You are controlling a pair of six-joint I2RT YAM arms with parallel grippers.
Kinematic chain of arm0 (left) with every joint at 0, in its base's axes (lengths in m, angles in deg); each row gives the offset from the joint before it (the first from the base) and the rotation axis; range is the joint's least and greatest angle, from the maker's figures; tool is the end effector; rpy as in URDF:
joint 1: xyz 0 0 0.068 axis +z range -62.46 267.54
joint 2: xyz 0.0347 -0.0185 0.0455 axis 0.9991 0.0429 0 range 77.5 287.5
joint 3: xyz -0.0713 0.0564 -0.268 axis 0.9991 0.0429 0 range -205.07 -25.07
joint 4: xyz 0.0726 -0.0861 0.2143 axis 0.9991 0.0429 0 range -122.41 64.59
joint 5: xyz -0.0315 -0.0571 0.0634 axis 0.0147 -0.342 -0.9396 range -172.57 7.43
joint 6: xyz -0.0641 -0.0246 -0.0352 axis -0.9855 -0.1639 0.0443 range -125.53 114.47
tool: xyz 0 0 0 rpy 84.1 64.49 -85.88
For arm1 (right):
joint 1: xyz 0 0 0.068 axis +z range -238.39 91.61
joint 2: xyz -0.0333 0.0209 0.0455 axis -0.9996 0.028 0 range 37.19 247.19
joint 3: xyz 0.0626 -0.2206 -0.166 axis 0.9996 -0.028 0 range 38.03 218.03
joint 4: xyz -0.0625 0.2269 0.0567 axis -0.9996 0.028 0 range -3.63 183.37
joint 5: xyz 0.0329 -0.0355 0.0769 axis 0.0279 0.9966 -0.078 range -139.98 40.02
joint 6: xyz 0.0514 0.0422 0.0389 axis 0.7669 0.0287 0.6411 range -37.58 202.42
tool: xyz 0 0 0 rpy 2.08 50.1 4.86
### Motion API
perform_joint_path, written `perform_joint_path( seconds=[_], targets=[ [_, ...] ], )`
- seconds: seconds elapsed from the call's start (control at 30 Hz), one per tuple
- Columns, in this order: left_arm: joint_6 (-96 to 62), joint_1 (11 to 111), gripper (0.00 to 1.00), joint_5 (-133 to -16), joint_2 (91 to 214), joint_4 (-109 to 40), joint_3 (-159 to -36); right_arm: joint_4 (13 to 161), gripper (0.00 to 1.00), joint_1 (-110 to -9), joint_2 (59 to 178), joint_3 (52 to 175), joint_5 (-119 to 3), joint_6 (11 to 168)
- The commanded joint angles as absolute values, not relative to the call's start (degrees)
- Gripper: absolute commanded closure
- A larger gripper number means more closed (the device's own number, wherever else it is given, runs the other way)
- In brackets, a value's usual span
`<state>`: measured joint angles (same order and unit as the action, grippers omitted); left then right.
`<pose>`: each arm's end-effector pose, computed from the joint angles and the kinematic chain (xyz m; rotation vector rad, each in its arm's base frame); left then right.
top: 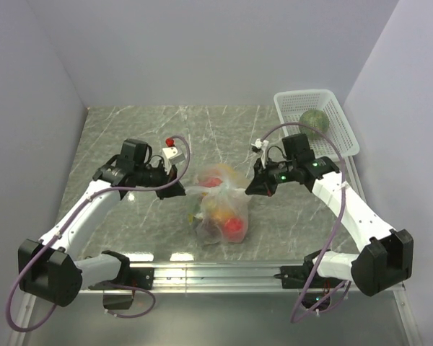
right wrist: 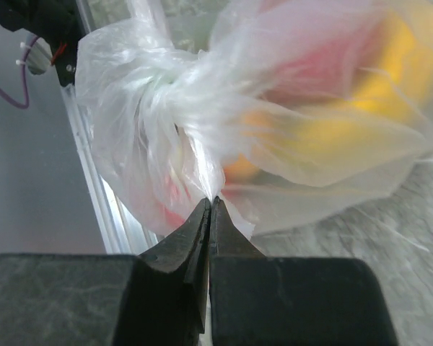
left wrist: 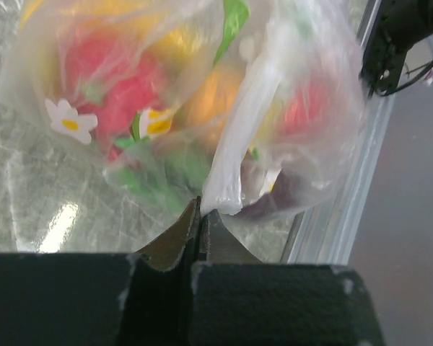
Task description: Place the fake fruits into the plastic bag and tie a complex knot
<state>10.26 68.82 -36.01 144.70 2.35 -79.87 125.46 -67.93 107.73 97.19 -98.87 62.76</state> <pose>0.1991 -0.1179 0.2896 1.0260 2.0280 -0.9863 0.2025 0.1284 0.2967 -1.1264 2.0037 1.0369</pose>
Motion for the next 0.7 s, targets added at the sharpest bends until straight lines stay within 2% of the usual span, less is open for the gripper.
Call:
perform_joint_path(
  seconds=[0.0,0.1,0.4,0.53,0.67],
  targets=[
    [15.9,70.76,1.0,-41.09,142.45,6.7,-77.89,132.16,1.0,-72.74,105.39,102.01,-99.35,59.83],
    [17.49,71.63,1.0,-42.14,142.27,7.31,-76.49,132.25,1.0,-74.42,104.96,102.98,-100.87,61.07],
    [21.62,77.86,1.0,-42.41,142.1,10.13,-76.75,133.3,1.0,-81.88,106.8,97.98,-92.71,52.56],
    [23.55,78.75,1.0,-41.27,141.66,9.95,-76.13,132.86,1.0,-82.51,106.71,96.13,-90.41,49.29],
    [26.63,78.67,0.99,-36.53,142.53,11.17,-78.58,134.17,1.0,-79.97,107.67,97.35,-94.79,49.9]
  ],
)
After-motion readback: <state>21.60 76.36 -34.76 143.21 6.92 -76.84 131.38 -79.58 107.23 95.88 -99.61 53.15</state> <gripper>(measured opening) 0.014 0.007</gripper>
